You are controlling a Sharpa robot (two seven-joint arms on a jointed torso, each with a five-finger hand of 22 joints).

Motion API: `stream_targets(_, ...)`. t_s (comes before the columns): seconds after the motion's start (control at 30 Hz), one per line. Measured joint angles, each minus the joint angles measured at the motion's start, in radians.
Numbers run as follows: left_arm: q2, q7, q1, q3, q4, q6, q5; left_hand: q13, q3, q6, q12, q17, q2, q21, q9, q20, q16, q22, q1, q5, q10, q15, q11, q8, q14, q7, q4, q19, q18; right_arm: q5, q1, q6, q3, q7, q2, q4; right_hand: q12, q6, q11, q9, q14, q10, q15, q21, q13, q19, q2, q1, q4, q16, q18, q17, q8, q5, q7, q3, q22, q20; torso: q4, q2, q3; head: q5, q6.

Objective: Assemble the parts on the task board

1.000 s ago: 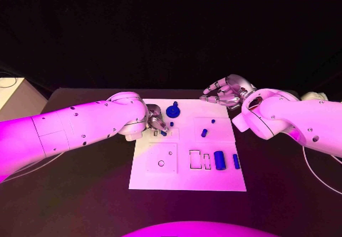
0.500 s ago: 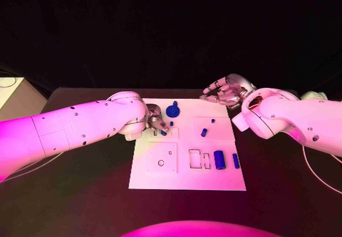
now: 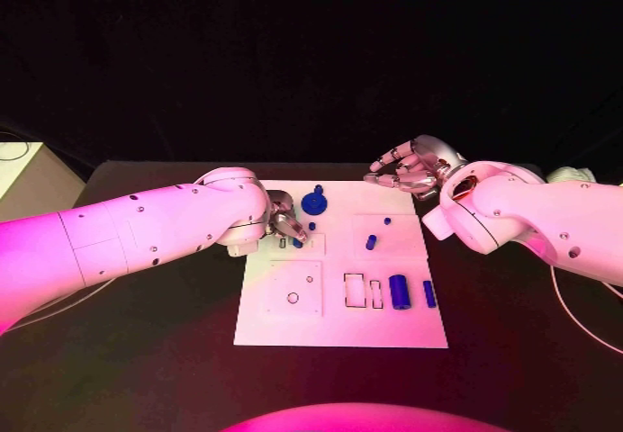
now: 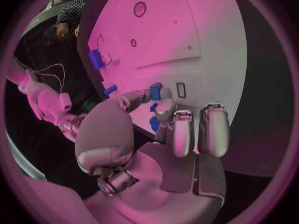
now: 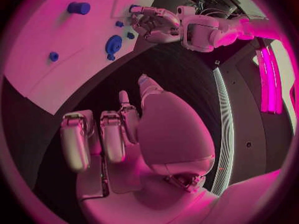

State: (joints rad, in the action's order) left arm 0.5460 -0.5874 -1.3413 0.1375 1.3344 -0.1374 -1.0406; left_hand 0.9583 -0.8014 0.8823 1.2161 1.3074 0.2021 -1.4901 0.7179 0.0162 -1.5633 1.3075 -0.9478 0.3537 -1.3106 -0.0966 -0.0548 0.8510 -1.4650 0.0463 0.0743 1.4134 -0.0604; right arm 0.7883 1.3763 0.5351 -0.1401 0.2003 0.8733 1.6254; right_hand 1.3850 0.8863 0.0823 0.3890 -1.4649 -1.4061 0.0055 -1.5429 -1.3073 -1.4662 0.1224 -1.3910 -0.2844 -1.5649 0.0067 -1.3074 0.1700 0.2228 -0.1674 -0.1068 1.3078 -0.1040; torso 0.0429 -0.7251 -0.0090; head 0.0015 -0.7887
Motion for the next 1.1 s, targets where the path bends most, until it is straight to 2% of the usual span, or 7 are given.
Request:
stream_targets(0.13, -0.001, 0.0, 0.0, 0.0, -0.002, 0.0, -0.001, 0.0, 0.019, 0.009, 0.0, 0.0, -0.003, 0.0, 0.026, 0.0, 0.0, 0.0, 0.004, -0.005, 0.0, -0.001, 0.0, -0.002, -0.001, -0.006, 0.007, 0.0, 0.0, 0.0, 0.0, 0.0, 0.0, 0.0, 0.001, 0.0, 0.0, 0.0, 0.0, 0.0, 0.0, 0.0, 0.0, 0.0, 0.0, 0.0, 0.0, 0.0, 0.0, 0.0, 0.0, -0.001, 0.0, 0.0, 0.0, 0.0, 0.0, 0.0, 0.0004, 0.0, 0.0, -0.002, 0.0)
stream_targets(0.2, -0.001, 0.0, 0.0, 0.001, -0.004, 0.0, -0.001, 0.001, 0.045, 0.018, 0.0, 0.0, -0.007, 0.0, 0.124, 0.0, 0.0, 0.0, 0.009, -0.005, 0.0, -0.003, 0.0, -0.002, -0.004, -0.016, 0.019, 0.0, 0.0, 0.0, 0.0, 0.0, 0.0, 0.0, 0.001, 0.001, 0.0, 0.0, 0.0, 0.0, 0.0, 0.0, 0.0, 0.0, 0.0, 0.0, 0.0, 0.0, 0.0, 0.0, 0.0, -0.001, 0.0, 0.0, 0.0, 0.0, 0.0, 0.0, 0.0005, 0.0, -0.0001, -0.002, 0.0)
stream_targets(0.23, -0.002, 0.0, 0.0, 0.002, -0.004, -0.001, -0.001, 0.001, 0.057, 0.035, 0.0, 0.0, -0.007, 0.0, 0.143, 0.0, 0.0, 0.0, 0.01, -0.005, -0.002, -0.003, -0.002, -0.001, -0.004, -0.032, 0.023, 0.0, 0.0, 0.0, 0.0, 0.0, 0.0, 0.0, 0.001, 0.001, 0.0, 0.0, 0.0, 0.0, 0.0, 0.0, 0.0, 0.0, 0.0, 0.0, 0.0, 0.0, 0.0, 0.0, 0.0, -0.001, 0.0, 0.0, 0.0, 0.0, 0.0, 0.0, 0.0005, 0.0, -0.0002, -0.003, 0.0)
stream_targets(0.43, -0.003, -0.001, 0.003, 0.003, -0.009, -0.005, -0.001, 0.003, 0.129, 0.062, 0.0, 0.0, -0.012, 0.0, 0.14, 0.0, -0.002, 0.0, 0.015, -0.011, -0.002, -0.003, -0.002, -0.007, -0.004, -0.049, 0.054, 0.0, 0.0, 0.0, 0.0, 0.0, 0.0, 0.0, 0.002, 0.001, 0.0, 0.0, 0.0, 0.0, 0.0, 0.0, 0.0, 0.0, 0.0, 0.0, 0.004, 0.004, 0.0, 0.0, 0.0, -0.001, 0.0, 0.0, 0.0, 0.0, 0.0, 0.0, 0.0009, 0.0, -0.0004, -0.003, 0.0)
stream_targets(0.7, -0.003, -0.004, 0.003, 0.004, -0.014, -0.009, -0.001, 0.005, 0.187, 0.06, 0.0, 0.0, -0.012, 0.0, 0.14, 0.0, -0.004, 0.0, 0.014, -0.017, -0.002, -0.003, -0.002, -0.008, -0.004, -0.047, 0.082, 0.0, 0.0, 0.0, 0.0, 0.0, 0.0, 0.0, 0.003, 0.002, 0.0, 0.0, 0.0, 0.0, 0.0, 0.0, 0.0, 0.004, 0.0, 0.0, 0.004, 0.004, 0.0, 0.0, 0.0, -0.001, 0.0, 0.0, 0.0, 0.0, 0.0, 0.0, 0.0011, 0.0, -0.0005, -0.004, -0.001)
stream_targets(1.0, -0.003, -0.004, 0.003, 0.003, -0.016, -0.013, -0.001, 0.005, 0.217, 0.06, 0.0, 0.0, -0.012, 0.0, 0.14, 0.0, -0.004, 0.0, 0.014, -0.021, -0.002, -0.003, -0.002, -0.011, -0.004, -0.047, 0.093, 0.0, 0.0, 0.0, 0.0, 0.0, 0.0, 0.0, 0.005, 0.002, 0.0, 0.0, 0.0, 0.0, 0.0, 0.0, 0.0, 0.004, 0.0, 0.0, 0.004, 0.004, 0.0, 0.0, 0.0, 0.0, 0.0, 0.0, 0.0, 0.0, 0.0, 0.0, 0.0011, 0.001, -0.0004, -0.004, -0.001)
stream_targets(1.1, -0.001, -0.004, 0.003, 0.003, -0.015, -0.014, -0.001, 0.005, 0.256, 0.06, 0.0, 0.0, -0.012, 0.0, 0.14, 0.0, -0.004, 0.0, 0.013, -0.025, -0.002, -0.003, -0.002, -0.012, -0.004, -0.047, 0.107, 0.0, 0.0, 0.0, 0.0, 0.0, 0.0, 0.0, 0.005, 0.002, 0.0, 0.0, 0.0, 0.0, 0.0, 0.0, 0.0, 0.004, 0.0, 0.0, 0.004, 0.004, 0.0, 0.0, 0.0, 0.0, 0.0, 0.0, 0.0, 0.0, 0.0, 0.0, 0.0011, 0.001, -0.0004, -0.005, -0.002)
